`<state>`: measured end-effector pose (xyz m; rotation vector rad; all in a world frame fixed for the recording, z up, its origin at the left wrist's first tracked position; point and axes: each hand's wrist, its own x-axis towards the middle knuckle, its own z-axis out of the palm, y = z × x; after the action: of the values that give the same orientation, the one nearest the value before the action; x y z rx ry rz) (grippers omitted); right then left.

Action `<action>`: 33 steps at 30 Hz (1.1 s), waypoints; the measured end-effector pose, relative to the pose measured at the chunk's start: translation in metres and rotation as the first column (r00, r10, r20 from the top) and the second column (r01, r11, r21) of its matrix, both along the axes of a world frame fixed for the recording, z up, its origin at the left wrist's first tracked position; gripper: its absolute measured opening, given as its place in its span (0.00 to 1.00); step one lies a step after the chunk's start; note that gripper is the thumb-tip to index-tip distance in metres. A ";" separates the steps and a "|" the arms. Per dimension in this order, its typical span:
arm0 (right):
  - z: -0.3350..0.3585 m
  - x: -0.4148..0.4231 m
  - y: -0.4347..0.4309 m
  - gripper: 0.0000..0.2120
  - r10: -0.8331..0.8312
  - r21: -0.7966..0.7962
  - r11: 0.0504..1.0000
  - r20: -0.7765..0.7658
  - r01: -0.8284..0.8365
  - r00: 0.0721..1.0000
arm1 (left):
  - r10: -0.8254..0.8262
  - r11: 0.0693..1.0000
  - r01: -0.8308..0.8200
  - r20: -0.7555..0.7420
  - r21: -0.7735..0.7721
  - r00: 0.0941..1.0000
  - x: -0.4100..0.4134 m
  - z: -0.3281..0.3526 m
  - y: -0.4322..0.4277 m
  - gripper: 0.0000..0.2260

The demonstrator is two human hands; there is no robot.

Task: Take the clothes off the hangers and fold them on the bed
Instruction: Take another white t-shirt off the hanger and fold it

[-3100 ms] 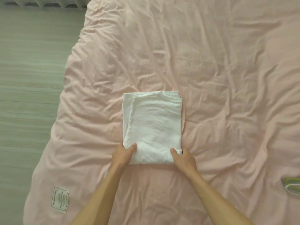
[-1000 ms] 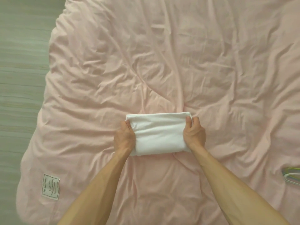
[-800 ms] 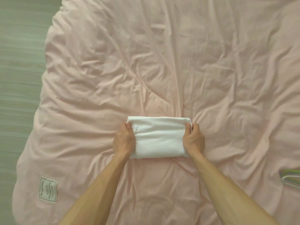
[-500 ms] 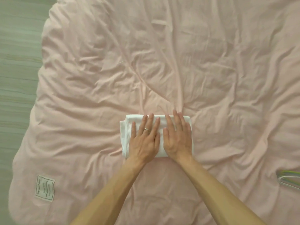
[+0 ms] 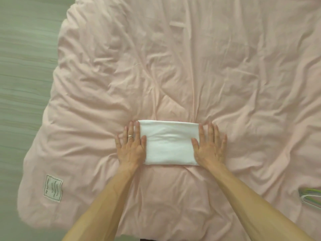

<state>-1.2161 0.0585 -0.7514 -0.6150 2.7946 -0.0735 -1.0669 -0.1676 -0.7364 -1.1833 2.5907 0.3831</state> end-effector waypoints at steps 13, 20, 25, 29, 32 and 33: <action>0.041 -0.028 -0.003 0.21 -0.280 -0.146 0.667 0.860 0.731 0.427 | 0.727 0.249 -0.491 0.174 0.835 0.664 -0.021 0.053 0.000 0.27; 0.076 -0.044 -0.005 0.14 -0.073 -0.396 0.764 0.731 0.509 0.678 | 0.821 0.388 -0.378 -0.129 0.841 0.556 -0.010 0.081 0.046 0.19; 0.102 -0.033 -0.023 0.17 0.050 -0.479 0.800 0.653 0.362 0.755 | 0.896 0.405 -0.518 -0.216 0.754 0.388 0.021 0.092 0.061 0.20; 0.121 0.007 -0.047 0.19 0.160 -0.509 0.838 0.573 0.196 0.804 | 0.925 0.378 -0.662 -0.294 0.647 0.241 0.070 0.112 0.072 0.21; 0.133 0.054 -0.063 0.16 0.296 -0.552 0.833 0.510 0.043 0.808 | 0.905 0.379 -0.749 -0.388 0.543 0.176 0.125 0.120 0.083 0.15; 0.135 0.072 -0.069 0.16 0.338 -0.563 0.827 0.494 -0.002 0.801 | 0.901 0.363 -0.775 -0.408 0.517 0.150 0.146 0.121 0.089 0.14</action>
<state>-1.1441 -0.0102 -0.6159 -0.8108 2.0833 -0.8865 -0.9209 -0.0789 -0.6151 -2.7883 1.7849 1.4731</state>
